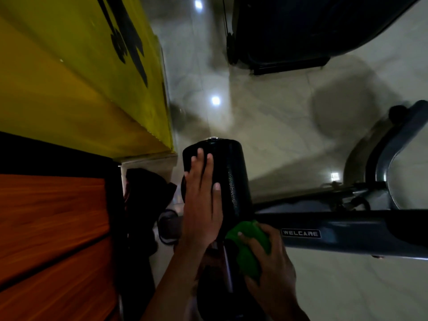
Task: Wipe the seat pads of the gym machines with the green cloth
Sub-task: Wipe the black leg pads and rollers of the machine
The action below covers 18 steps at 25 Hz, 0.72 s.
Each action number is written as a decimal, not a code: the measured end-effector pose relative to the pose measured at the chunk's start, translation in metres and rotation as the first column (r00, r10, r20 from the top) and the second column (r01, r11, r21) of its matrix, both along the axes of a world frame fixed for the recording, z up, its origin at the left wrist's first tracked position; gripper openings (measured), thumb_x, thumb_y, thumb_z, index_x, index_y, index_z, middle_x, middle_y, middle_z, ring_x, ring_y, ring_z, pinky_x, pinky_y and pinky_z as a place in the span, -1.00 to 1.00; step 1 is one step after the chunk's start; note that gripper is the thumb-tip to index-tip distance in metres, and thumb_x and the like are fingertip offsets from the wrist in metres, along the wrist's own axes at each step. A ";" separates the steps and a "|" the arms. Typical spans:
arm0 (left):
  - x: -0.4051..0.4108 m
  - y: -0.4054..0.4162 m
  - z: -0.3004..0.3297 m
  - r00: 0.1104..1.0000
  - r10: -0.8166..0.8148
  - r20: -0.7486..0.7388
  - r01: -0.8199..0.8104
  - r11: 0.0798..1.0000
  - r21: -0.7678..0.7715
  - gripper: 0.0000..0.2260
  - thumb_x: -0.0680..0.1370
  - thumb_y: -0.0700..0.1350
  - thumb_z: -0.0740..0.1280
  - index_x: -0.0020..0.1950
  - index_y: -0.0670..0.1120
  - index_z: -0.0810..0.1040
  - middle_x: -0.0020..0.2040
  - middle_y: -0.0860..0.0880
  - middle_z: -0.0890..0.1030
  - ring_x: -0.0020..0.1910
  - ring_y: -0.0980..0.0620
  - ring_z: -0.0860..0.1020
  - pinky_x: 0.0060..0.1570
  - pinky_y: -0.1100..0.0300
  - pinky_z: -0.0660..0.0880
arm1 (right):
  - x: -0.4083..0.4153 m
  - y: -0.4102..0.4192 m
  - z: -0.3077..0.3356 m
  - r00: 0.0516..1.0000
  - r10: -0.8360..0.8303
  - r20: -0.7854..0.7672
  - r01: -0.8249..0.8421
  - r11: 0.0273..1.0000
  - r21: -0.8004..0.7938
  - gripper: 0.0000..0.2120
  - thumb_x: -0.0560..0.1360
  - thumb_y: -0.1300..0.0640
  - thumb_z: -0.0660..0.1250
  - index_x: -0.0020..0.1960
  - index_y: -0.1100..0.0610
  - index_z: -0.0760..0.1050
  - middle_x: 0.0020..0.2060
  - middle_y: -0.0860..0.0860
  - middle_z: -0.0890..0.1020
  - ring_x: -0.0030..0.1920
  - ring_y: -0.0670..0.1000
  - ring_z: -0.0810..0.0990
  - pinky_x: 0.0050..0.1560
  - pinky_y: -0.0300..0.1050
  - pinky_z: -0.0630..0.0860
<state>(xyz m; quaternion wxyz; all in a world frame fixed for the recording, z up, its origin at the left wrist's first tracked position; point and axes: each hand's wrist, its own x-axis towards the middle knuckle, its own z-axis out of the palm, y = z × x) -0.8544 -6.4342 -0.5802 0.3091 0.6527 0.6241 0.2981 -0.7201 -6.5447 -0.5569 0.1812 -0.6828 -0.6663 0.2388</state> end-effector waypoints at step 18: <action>-0.013 -0.016 -0.021 0.985 0.113 0.127 -0.108 0.993 -0.050 -0.51 0.66 0.05 -0.07 0.54 -0.14 0.11 0.56 -0.05 0.07 0.54 0.01 0.03 0.50 0.07 -0.02 | -0.036 0.090 -0.002 0.977 -0.024 0.211 -0.012 0.985 0.169 -0.52 0.27 -0.11 0.28 0.17 -0.04 0.37 0.22 0.11 0.35 -0.04 0.18 0.52 -0.21 -0.01 0.53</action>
